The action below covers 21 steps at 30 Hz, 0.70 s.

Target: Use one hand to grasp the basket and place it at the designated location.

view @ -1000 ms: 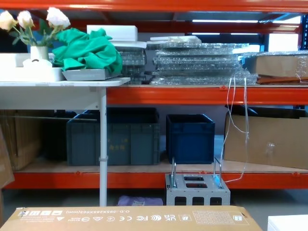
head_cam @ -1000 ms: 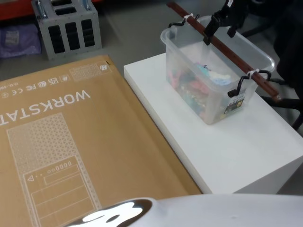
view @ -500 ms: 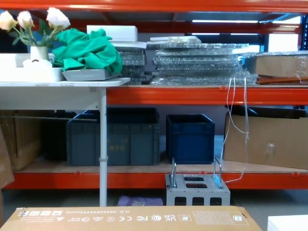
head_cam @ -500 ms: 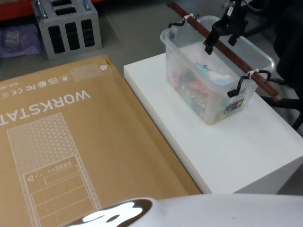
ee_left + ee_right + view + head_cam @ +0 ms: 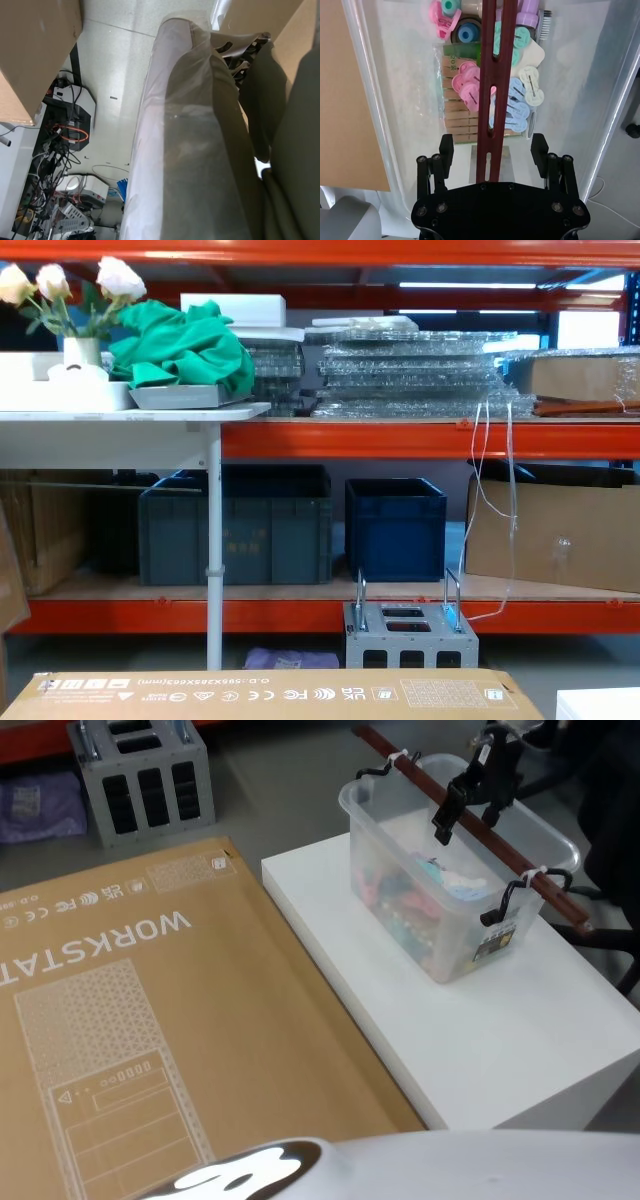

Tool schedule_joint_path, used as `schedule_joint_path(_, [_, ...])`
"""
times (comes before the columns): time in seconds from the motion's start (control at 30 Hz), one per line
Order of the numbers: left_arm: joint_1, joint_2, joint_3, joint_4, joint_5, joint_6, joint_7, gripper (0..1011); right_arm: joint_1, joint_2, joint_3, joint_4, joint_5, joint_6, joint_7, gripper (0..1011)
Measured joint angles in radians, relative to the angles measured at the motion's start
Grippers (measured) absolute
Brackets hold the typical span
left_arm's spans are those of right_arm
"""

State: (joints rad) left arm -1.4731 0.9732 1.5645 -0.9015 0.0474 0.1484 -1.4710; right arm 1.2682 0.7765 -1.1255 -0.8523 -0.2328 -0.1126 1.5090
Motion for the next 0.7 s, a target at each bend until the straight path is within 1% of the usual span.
schedule_joint_path(0.07, [0.0, 0.0, 0.0, 0.0, 0.0, 0.0, 0.0, 0, 0.0, 0.0, 0.0, 0.002, 0.0, 0.0, -0.001, 926])
schedule_joint_path(0.13, [0.0, 0.0, 0.0, 0.0, 0.0, 0.0, 0.0, 0, -0.001, 0.001, 0.002, 0.003, 0.001, 0.0, -0.005, 867])
schedule_joint_path(0.17, [0.0, 0.0, 0.0, 0.0, 0.0, 0.0, 0.0, 0, -0.001, 0.002, 0.002, 0.002, 0.002, 0.0, -0.007, 858])
schedule_joint_path(0.23, [0.0, 0.0, 0.0, 0.0, 0.0, 0.0, 0.0, 0, -0.002, 0.005, 0.005, -0.002, 0.002, 0.0, -0.012, 781])
schedule_joint_path(0.3, [0.0, 0.0, 0.0, 0.0, 0.0, 0.0, 0.0, 0, -0.002, 0.006, 0.006, -0.004, 0.002, 0.002, -0.015, 740])
schedule_joint_path(0.37, [0.0, 0.0, 0.0, 0.0, 0.0, 0.0, 0.0, 0, -0.002, 0.006, 0.006, -0.005, 0.002, 0.004, -0.018, 670])
schedule_joint_path(0.4, [0.0, 0.0, 0.0, 0.0, 0.0, 0.0, 0.0, 0, -0.002, 0.006, 0.007, -0.007, 0.002, 0.007, -0.02, 616])
schedule_joint_path(0.47, [0.0, 0.0, 0.0, 0.0, 0.0, 0.0, 0.0, 0, -0.002, 0.007, 0.008, -0.007, 0.002, 0.009, -0.021, 583])
schedule_joint_path(0.53, [0.0, 0.0, 0.0, 0.0, 0.0, 0.0, 0.0, 0, -0.002, 0.008, 0.009, -0.009, 0.002, 0.012, -0.023, 496])
schedule_joint_path(0.57, [0.0, 0.0, 0.0, 0.0, 0.0, 0.0, 0.0, 0, -0.002, 0.008, 0.009, -0.01, 0.001, 0.013, -0.024, 475])
schedule_joint_path(0.63, [0.0, 0.0, 0.0, 0.0, 0.0, 0.0, 0.0, 0, -0.001, 0.008, 0.01, -0.01, 0.002, 0.016, -0.025, 393])
schedule_joint_path(0.7, [0.0, 0.0, 0.0, 0.0, 0.0, 0.0, 0.0, 0, -0.001, 0.008, 0.011, -0.009, 0.002, 0.017, -0.026, 351])
